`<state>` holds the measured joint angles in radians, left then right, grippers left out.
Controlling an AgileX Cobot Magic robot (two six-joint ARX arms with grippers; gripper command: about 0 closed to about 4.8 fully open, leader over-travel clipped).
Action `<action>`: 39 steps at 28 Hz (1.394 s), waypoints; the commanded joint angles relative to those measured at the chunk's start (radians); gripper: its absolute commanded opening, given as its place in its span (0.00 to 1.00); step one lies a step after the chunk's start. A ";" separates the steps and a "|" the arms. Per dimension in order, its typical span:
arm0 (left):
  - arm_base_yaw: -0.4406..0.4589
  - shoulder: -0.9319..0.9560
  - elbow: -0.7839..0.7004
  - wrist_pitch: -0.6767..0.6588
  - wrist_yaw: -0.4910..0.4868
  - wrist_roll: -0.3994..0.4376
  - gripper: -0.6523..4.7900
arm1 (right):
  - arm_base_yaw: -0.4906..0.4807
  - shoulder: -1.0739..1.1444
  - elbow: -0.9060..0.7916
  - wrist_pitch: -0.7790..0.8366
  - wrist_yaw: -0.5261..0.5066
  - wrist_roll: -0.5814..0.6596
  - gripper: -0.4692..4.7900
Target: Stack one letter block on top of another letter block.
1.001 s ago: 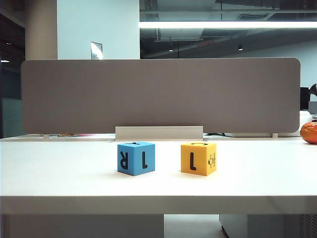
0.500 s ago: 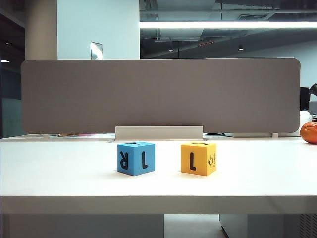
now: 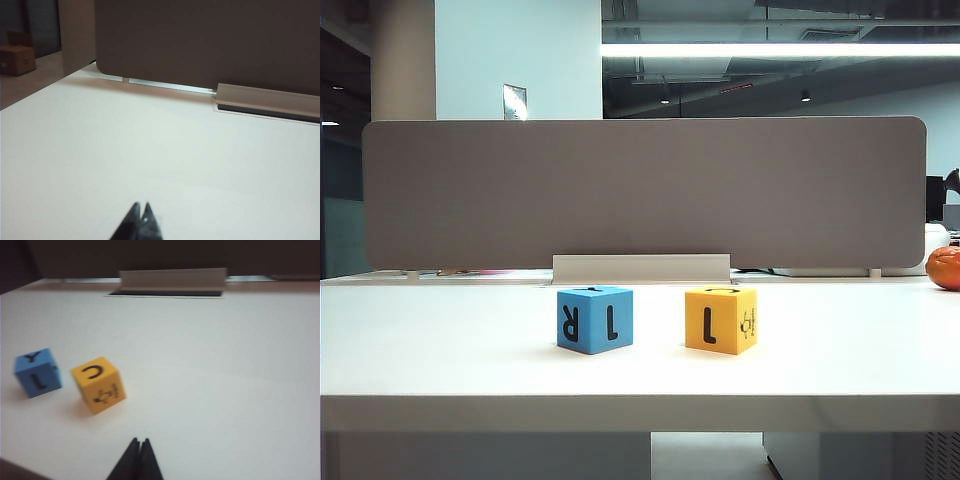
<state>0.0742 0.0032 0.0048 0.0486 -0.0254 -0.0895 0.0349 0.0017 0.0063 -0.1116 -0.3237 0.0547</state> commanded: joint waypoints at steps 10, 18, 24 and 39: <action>0.001 0.001 0.003 -0.087 0.044 0.003 0.11 | 0.001 -0.002 -0.003 0.009 -0.304 0.002 0.09; 0.001 0.001 0.004 -0.100 0.218 -0.020 0.11 | 0.001 -0.002 -0.003 0.001 -0.326 0.001 0.09; 0.001 0.001 0.009 -0.043 0.333 -0.051 0.11 | 0.001 -0.002 -0.003 0.000 -0.325 0.001 0.09; 0.000 0.168 0.332 0.033 0.417 -0.129 0.11 | 0.001 -0.002 -0.003 0.001 -0.296 0.001 0.09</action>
<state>0.0742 0.1417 0.3176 0.0586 0.3737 -0.2211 0.0349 0.0017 0.0063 -0.1204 -0.6212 0.0555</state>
